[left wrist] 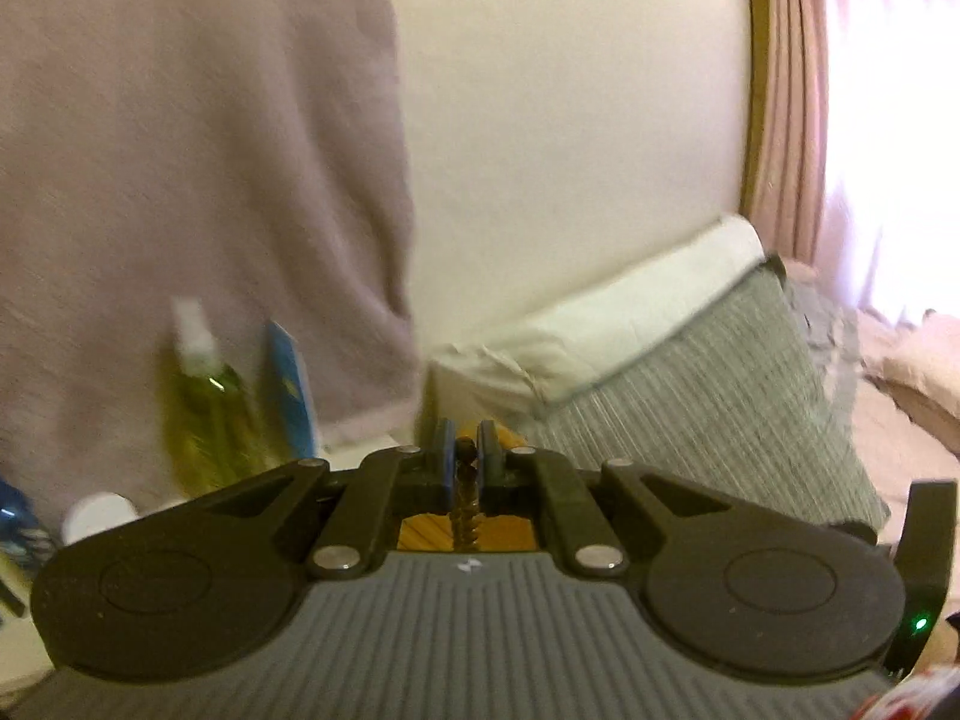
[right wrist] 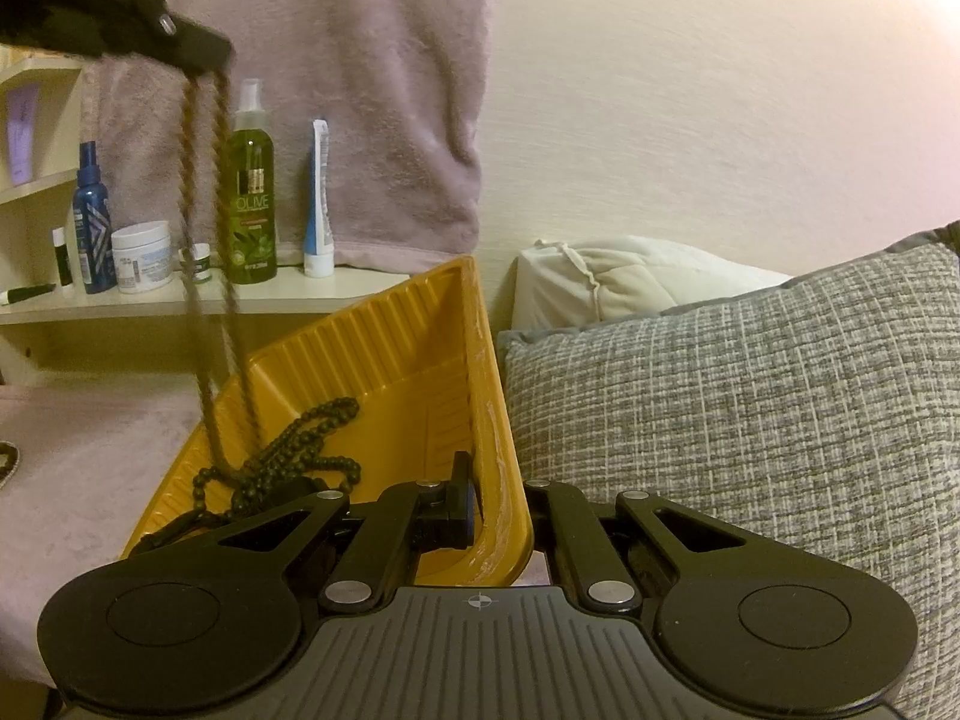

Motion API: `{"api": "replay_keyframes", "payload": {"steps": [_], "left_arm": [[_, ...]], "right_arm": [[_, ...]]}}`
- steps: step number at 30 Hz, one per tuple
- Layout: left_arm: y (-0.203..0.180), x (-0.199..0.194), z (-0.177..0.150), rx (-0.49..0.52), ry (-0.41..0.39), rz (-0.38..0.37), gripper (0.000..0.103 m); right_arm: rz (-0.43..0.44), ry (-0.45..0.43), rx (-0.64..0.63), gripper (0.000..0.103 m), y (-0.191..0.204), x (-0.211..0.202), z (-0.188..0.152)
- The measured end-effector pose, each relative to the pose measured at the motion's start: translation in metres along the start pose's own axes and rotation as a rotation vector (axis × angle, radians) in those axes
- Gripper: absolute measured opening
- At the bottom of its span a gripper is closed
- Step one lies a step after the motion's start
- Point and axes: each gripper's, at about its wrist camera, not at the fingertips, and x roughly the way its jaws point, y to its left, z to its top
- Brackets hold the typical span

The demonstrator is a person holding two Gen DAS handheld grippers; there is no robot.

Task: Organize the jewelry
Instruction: 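Lift the brown bead necklace with the left tool and drop it into the tray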

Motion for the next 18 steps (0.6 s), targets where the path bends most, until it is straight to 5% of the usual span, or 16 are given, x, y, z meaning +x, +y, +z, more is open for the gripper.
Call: {"api": "replay_keyframes", "payload": {"steps": [10,18], "left_arm": [[-0.011,0.044,-0.025,-0.004,0.099,-0.047,0.006],[0.004,0.034,-0.029,-0.042,0.082,-0.001,0.016]], "right_arm": [[0.0,0.003,0.008,0.005,-0.001,0.002,-0.001],[0.0,0.005,0.012,0.005,-0.001,0.002,-0.002]]}}
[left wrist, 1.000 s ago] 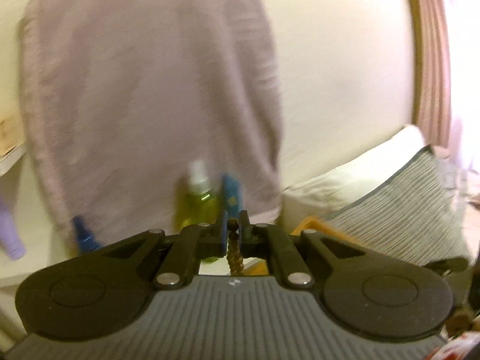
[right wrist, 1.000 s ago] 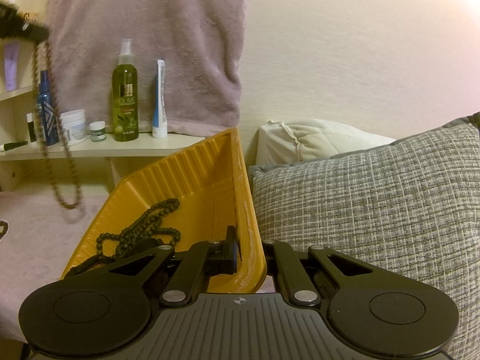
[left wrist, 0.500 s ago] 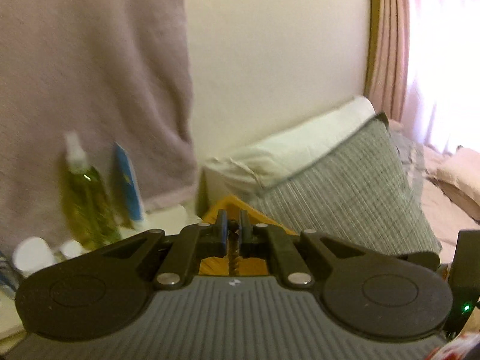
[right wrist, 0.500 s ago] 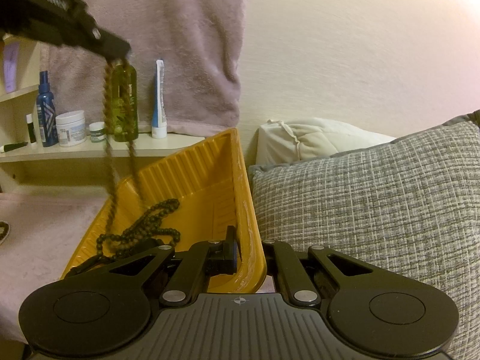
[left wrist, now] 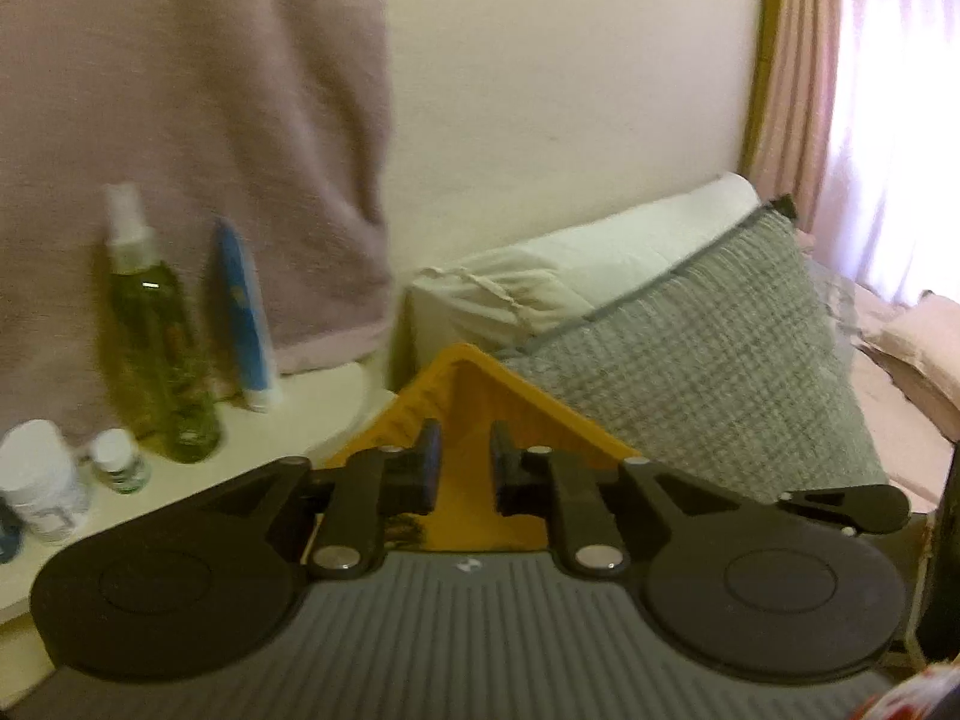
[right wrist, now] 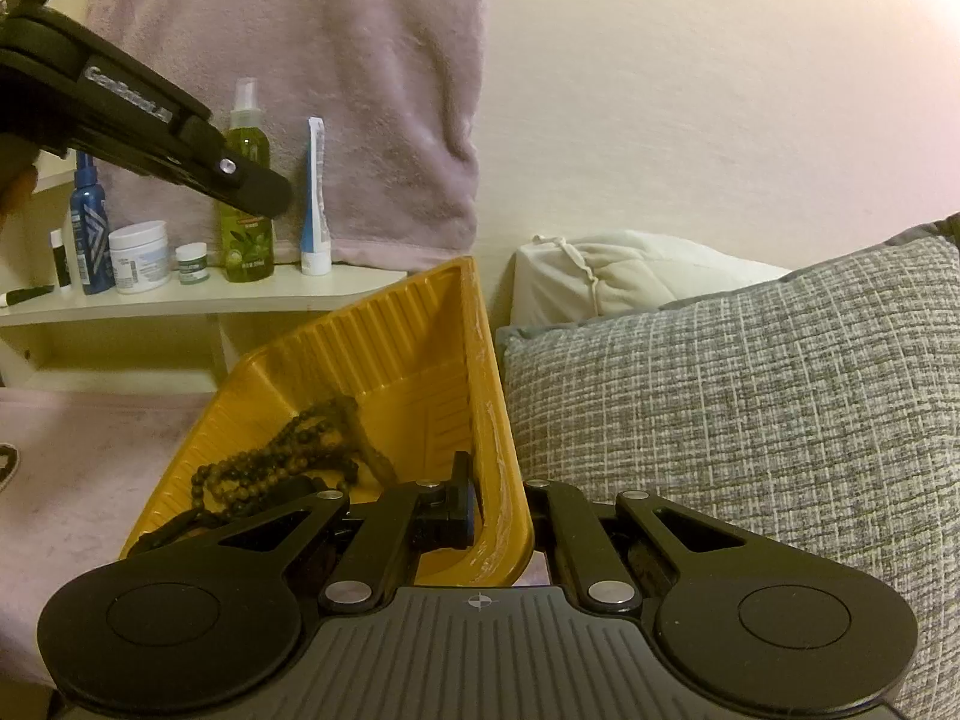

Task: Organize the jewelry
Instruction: 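Lift the brown bead necklace with the left tool and drop it into the tray, then move the open left tool back and close it on the brown bead strand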

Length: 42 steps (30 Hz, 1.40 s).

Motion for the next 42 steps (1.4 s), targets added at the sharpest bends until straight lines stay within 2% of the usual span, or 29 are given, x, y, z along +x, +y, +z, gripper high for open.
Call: {"api": "replay_keyframes", "payload": {"steps": [2,4,7,10,14,20,22,28,35,42], "left_arm": [[0.012,-0.012,-0.003,-0.017,-0.012,0.038,0.017],[0.023,-0.026,-0.009,-0.036,-0.022,0.091,0.025],[0.046,-0.05,-0.028,-0.092,-0.035,0.173,0.026],[0.069,-0.076,-0.054,-0.13,-0.031,0.298,0.031],[0.103,-0.111,-0.09,-0.195,-0.013,0.444,0.033],[0.146,-0.158,-0.145,-0.285,0.034,0.632,0.036],[0.153,-0.168,-0.161,-0.295,0.053,0.669,0.036],[0.159,-0.166,-0.203,-0.333,0.118,0.695,0.036],[0.159,-0.14,-0.225,-0.357,0.149,0.684,0.035],[0.165,-0.108,-0.23,-0.351,0.168,0.7,0.022]], "right_arm": [[0.001,-0.001,0.001,0.005,0.0,0.0,-0.001],[0.0,-0.001,0.002,0.005,0.0,0.0,-0.001],[-0.002,0.0,0.006,0.005,-0.001,0.0,-0.002],[-0.003,0.002,0.003,0.005,0.0,-0.001,-0.003],[-0.004,0.001,0.001,0.005,0.0,-0.002,-0.003],[-0.006,-0.001,-0.004,0.005,0.003,-0.003,-0.002],[-0.007,-0.001,-0.007,0.005,0.004,-0.003,-0.001],[-0.01,0.002,-0.015,0.005,0.004,-0.002,0.0],[-0.015,0.007,-0.029,0.005,0.005,0.0,0.0],[-0.019,0.012,-0.044,0.005,0.005,0.002,0.0]]}}
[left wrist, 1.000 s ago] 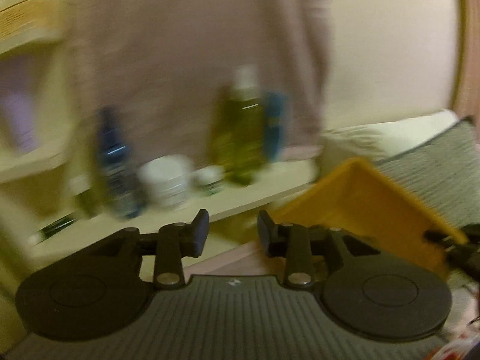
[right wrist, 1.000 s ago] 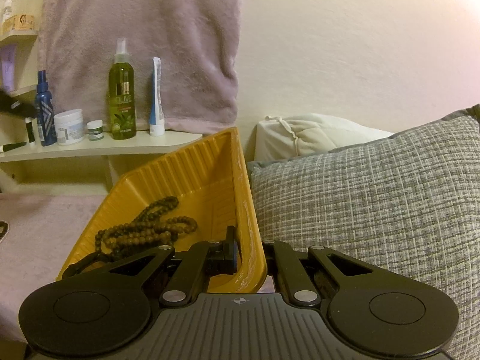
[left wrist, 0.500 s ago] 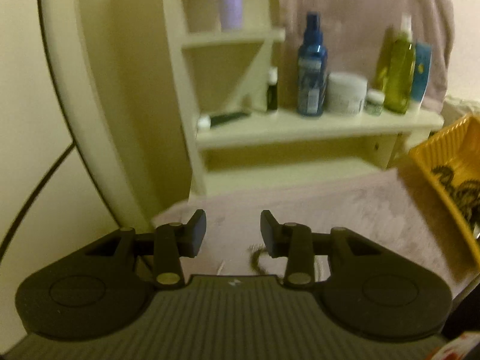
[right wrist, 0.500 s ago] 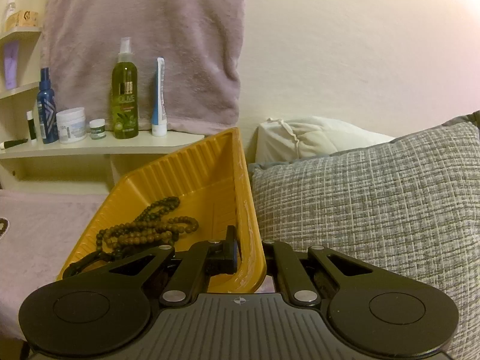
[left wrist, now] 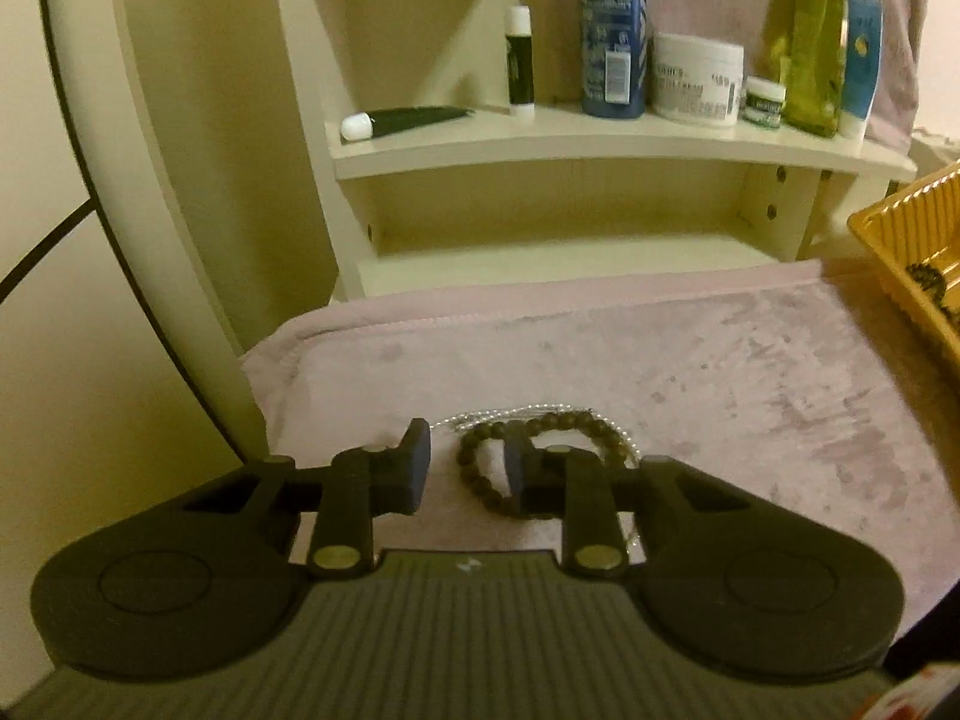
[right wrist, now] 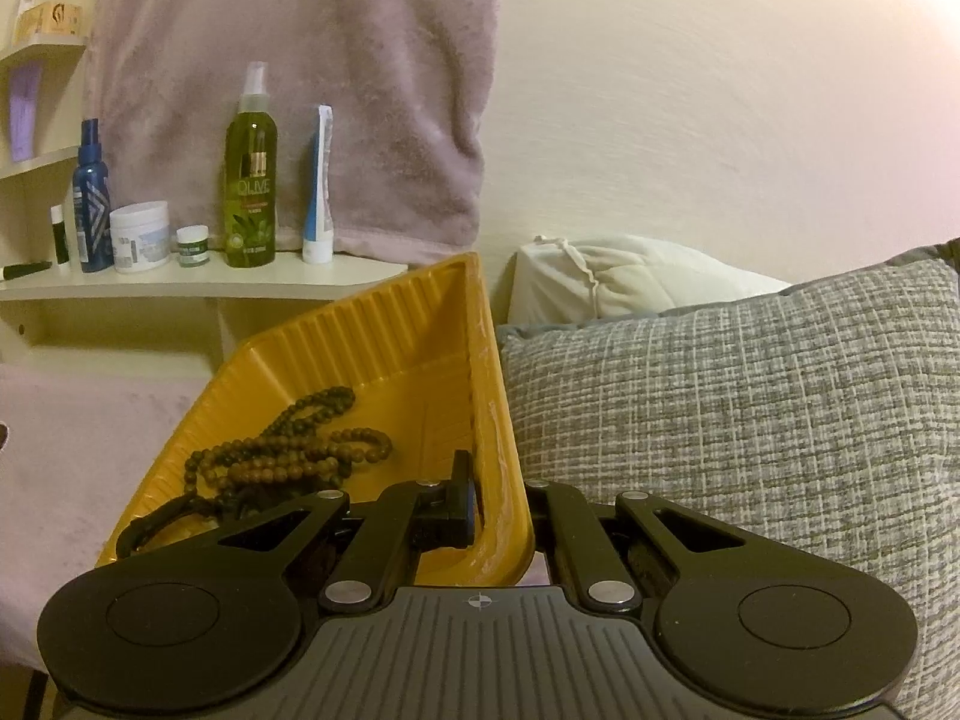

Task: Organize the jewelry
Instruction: 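Move the open left tool back and close it on the brown bead strand, then carry the brown bead strand into the orange tray and open the left tool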

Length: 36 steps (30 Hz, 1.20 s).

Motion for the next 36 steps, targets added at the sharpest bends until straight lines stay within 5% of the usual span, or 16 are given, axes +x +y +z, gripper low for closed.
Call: {"api": "replay_keyframes", "payload": {"steps": [14,36], "left_arm": [[-0.005,0.016,-0.008,0.026,0.018,0.002,0.006],[-0.025,-0.069,0.059,0.082,-0.213,-0.156,0.006]], "right_arm": [[-0.006,0.01,-0.001,0.005,-0.002,0.003,-0.002],[0.013,-0.01,0.005,0.005,-0.003,0.0,-0.002]]}}
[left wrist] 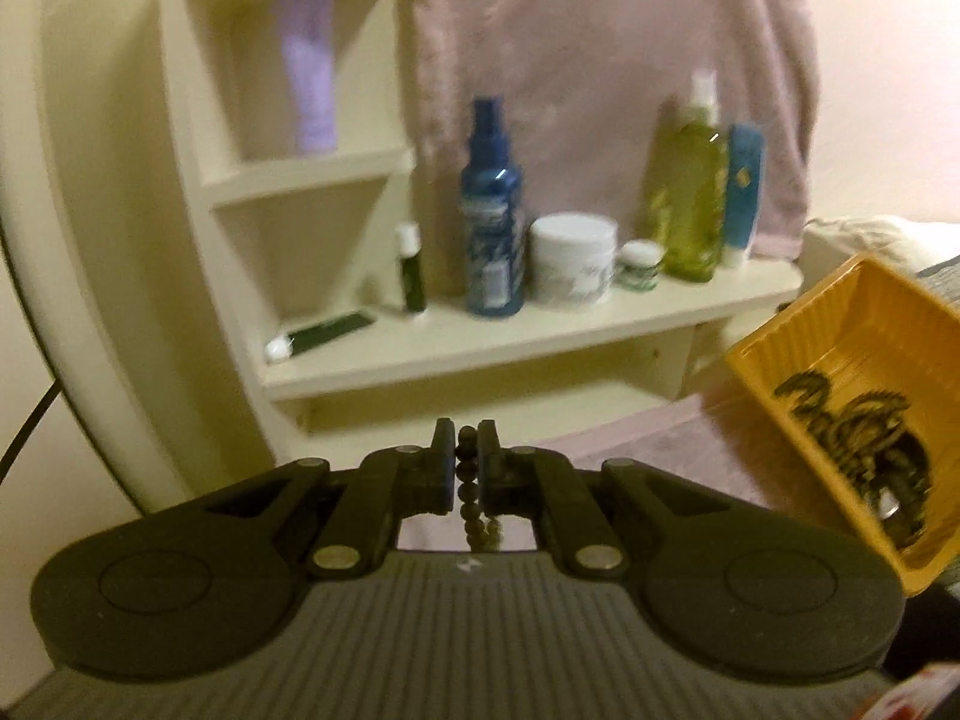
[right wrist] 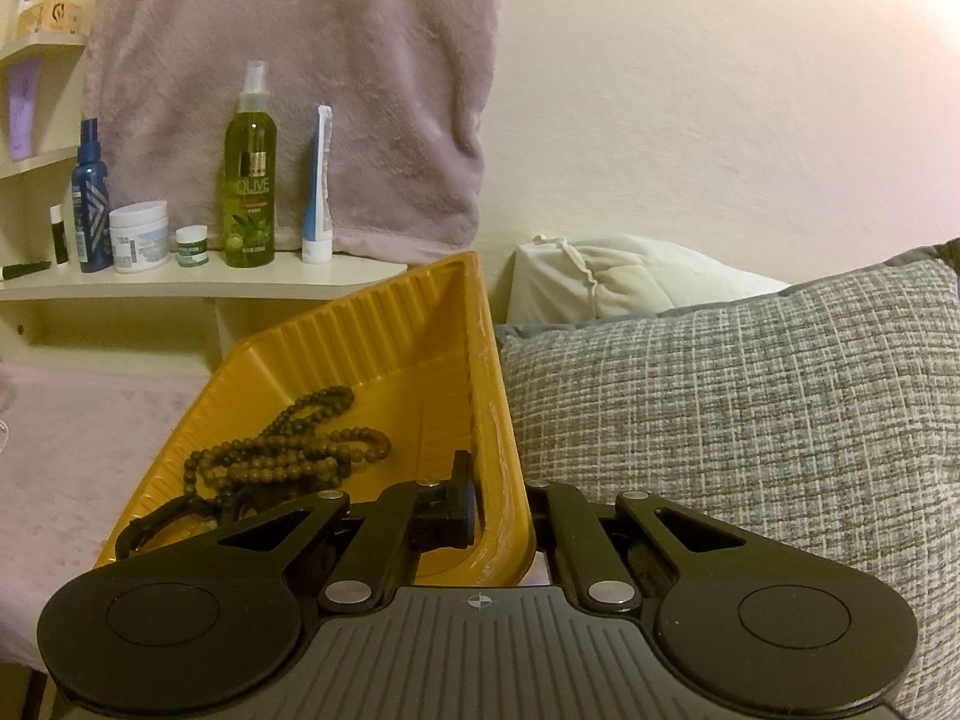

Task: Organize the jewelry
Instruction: 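Carry the brown bead strand into the orange tray and open the left tool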

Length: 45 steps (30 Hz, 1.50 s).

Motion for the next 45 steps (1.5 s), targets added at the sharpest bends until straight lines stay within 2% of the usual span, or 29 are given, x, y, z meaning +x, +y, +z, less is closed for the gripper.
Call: {"api": "replay_keyframes", "payload": {"steps": [6,13,21,24,28,33,40,41,42,45], "left_arm": [[-0.021,-0.005,0.018,0.009,-0.033,-0.063,0.006],[-0.065,-0.001,0.034,0.045,-0.052,-0.195,0.006],[-0.133,0.014,0.044,0.102,-0.045,-0.421,0.006],[-0.157,0.022,0.046,0.134,-0.024,-0.536,0.006],[-0.185,0.031,0.044,0.206,0.011,-0.63,0.006],[-0.214,0.041,0.037,0.259,0.05,-0.677,0.006],[-0.229,0.049,0.029,0.257,0.082,-0.696,0.007],[-0.229,0.049,0.028,0.25,0.08,-0.693,0.01],[-0.227,0.049,0.028,0.244,0.079,-0.688,0.02],[-0.216,0.046,0.03,0.225,0.061,-0.657,0.022]], "right_arm": [[0.004,-0.002,0.006,0.005,-0.001,-0.001,0.0],[0.009,-0.003,0.016,0.005,-0.002,0.0,-0.001],[0.014,0.001,0.025,0.005,-0.003,0.001,-0.001],[0.015,0.003,0.028,0.005,-0.004,0.002,0.0],[0.017,0.004,0.031,0.005,-0.004,0.002,-0.001],[0.019,0.003,0.035,0.005,-0.004,0.001,0.0],[0.019,0.002,0.035,0.005,-0.003,0.002,0.0],[0.02,0.002,0.035,0.005,-0.003,0.002,0.0],[0.02,0.002,0.034,0.005,-0.003,0.002,0.0],[0.02,0.002,0.037,0.005,-0.003,0.002,0.0]]}}
